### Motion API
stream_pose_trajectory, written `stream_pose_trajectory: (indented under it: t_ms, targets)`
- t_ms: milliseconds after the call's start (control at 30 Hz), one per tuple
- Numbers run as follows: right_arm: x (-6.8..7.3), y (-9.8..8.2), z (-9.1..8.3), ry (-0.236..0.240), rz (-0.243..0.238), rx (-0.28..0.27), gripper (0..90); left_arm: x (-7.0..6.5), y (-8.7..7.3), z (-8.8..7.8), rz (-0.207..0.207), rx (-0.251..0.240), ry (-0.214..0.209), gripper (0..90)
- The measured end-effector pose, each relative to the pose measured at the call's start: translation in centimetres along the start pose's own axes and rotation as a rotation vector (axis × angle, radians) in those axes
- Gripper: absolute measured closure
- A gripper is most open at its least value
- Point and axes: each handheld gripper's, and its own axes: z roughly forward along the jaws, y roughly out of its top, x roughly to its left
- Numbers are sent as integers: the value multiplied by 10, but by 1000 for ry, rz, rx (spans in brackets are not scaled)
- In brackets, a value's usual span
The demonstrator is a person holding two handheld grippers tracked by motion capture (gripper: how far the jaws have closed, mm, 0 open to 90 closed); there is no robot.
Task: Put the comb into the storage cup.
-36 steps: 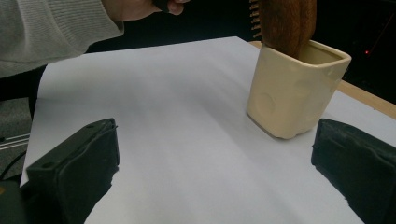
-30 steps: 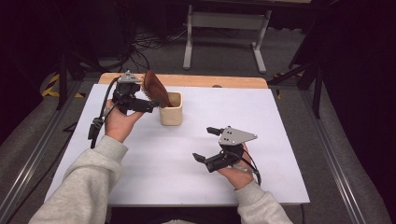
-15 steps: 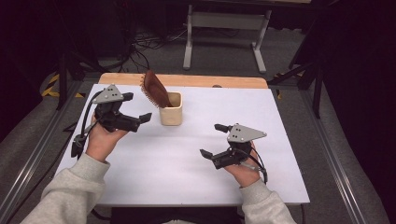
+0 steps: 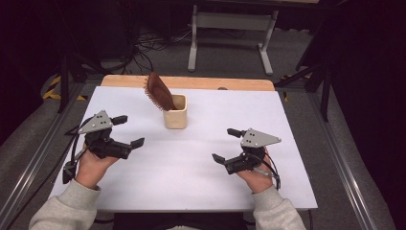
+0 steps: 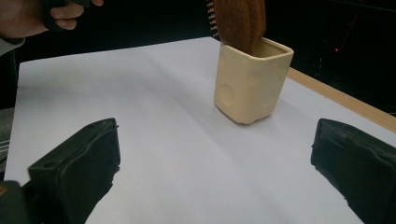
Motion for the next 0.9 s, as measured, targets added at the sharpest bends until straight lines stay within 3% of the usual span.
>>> stream_pose_trajectory:
  t_ms: [400, 667, 900]
  targets:
    - [-2, -15, -9, -3, 12, -5, 16, -4, -37, -8, 3, -27, 5, 4]
    - [-3, -25, -12, -12, 24, 2, 15, -3, -62, -10, -38, -64, 8, 4]
    - [-2, -33, -15, -9, 34, 6, 15, -2, -79, -9, -46, -66, 7, 4]
